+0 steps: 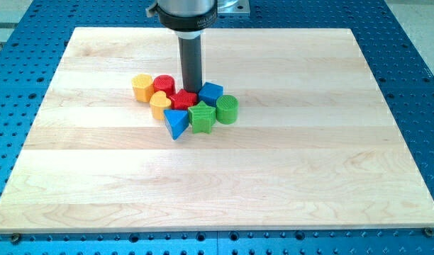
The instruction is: Separate the red circle along the yellow hexagon from the group of the blocks
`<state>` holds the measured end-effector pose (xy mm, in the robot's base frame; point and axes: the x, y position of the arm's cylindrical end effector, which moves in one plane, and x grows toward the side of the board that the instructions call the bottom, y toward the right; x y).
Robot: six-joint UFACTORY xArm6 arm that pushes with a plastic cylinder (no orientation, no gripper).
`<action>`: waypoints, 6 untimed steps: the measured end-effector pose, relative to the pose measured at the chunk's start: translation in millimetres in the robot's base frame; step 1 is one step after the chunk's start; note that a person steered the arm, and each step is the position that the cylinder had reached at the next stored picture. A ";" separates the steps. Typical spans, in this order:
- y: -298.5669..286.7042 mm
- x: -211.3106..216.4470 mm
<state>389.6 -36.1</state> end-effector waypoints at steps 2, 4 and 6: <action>-62.8 19.2; -95.1 40.7; -27.6 -24.9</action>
